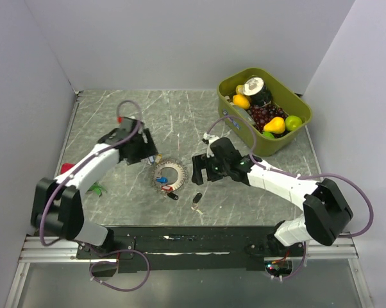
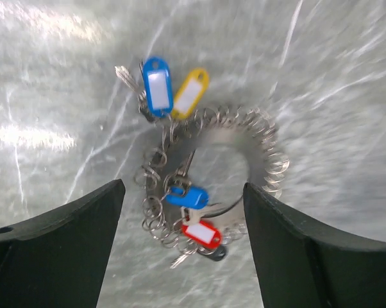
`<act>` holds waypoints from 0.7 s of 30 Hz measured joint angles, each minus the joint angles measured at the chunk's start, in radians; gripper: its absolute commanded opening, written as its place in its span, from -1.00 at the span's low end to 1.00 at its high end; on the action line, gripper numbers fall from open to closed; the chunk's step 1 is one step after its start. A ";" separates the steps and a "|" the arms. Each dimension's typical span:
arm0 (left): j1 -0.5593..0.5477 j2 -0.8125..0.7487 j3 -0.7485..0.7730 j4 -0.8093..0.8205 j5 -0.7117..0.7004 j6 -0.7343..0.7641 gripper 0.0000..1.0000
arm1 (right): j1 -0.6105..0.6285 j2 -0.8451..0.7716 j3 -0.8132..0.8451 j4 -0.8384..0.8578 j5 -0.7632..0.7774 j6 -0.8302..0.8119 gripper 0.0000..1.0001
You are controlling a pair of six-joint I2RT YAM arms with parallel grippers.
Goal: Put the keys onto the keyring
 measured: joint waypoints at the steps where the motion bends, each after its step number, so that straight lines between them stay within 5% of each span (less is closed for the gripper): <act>1: 0.048 -0.031 -0.025 0.035 0.048 0.001 0.62 | 0.000 0.007 0.000 0.003 -0.006 0.000 0.94; 8: 0.288 -0.079 -0.227 0.165 0.358 -0.004 0.59 | 0.000 0.058 0.019 0.015 -0.045 -0.002 0.89; 21: 0.300 -0.059 -0.227 0.165 0.449 0.040 0.57 | 0.000 0.203 0.143 0.009 -0.043 0.032 0.73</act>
